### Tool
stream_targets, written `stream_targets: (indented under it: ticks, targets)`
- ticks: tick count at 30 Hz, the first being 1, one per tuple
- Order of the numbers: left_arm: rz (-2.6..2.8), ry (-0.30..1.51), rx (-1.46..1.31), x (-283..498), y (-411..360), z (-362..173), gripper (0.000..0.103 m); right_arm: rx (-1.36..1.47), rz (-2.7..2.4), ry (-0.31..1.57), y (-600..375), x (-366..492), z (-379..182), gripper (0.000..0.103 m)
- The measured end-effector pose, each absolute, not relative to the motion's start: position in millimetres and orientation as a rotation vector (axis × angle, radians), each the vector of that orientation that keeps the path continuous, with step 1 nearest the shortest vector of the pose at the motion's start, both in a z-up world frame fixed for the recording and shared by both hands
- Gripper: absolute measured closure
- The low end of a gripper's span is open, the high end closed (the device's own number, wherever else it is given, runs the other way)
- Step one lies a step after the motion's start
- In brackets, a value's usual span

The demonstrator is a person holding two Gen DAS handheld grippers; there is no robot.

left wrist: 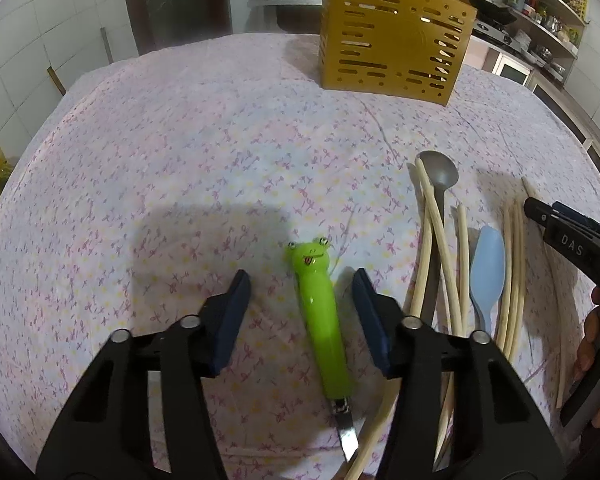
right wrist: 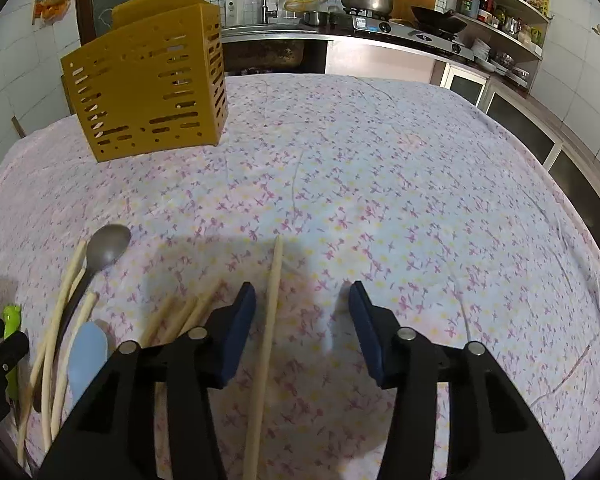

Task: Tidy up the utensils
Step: 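Grasp the green frog fork with the left tool while the right tool grasps a chopstick, then carry the frog fork and chopstick up toward the yellow utensil holder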

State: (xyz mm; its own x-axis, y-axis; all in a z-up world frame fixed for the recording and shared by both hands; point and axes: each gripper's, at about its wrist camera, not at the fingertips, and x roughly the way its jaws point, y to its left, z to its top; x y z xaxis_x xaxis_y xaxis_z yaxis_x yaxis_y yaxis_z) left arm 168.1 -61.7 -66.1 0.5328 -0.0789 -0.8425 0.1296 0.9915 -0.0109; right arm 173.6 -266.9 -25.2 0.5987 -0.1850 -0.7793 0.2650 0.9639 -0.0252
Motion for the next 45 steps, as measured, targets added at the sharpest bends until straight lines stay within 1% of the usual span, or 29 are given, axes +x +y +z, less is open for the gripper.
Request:
stream_targets:
  ticks: [1,2,3,4,5,8,9,15,19,26,36,40,45]
  targets:
    - [-0.125,1.007,0.061,169,-61,-64,0.062,0.098,-0.258,0.897,-265,176,-24,0.068]
    - [-0.127,1.011,0.068,170,-63,-64,0.069,0.094,-0.258,0.901,-263,179,-24,0.07]
    - [-0.128,1.018,0.08,172,-65,-63,0.074,0.091,-0.256,0.903,-263,180,-24,0.075]
    - [-0.132,1.024,0.085,173,-66,-63,0.083,0.084,-0.254,0.905,-260,182,-24,0.078]
    - [-0.135,1.03,0.085,172,-65,-62,0.083,0.079,-0.254,0.904,-259,182,-24,0.08]
    - [-0.134,1.028,0.085,174,-65,-62,0.083,0.075,-0.242,0.899,-256,183,-23,0.09]
    - [-0.132,1.023,0.092,174,-66,-62,0.084,0.077,-0.236,0.898,-256,182,-22,0.096]
    - [-0.134,0.989,0.084,171,-63,-58,0.084,0.108,-0.213,0.85,-260,171,-13,0.097]
    - [-0.124,0.94,0.058,166,-55,-45,0.084,0.12,-0.198,0.768,-259,154,7,0.097]
    - [-0.085,0.791,0.041,147,-40,-6,0.085,0.13,-0.183,0.598,-256,124,51,0.097]
    - [-0.028,0.572,0.041,115,-29,42,0.085,0.096,-0.178,0.39,-245,90,94,0.097]
    - [-0.025,0.528,0.045,106,-30,54,0.086,0.082,-0.172,0.343,-241,84,102,0.097]
    - [-0.026,0.516,0.028,102,-26,62,0.086,0.091,-0.165,0.335,-242,79,104,0.097]
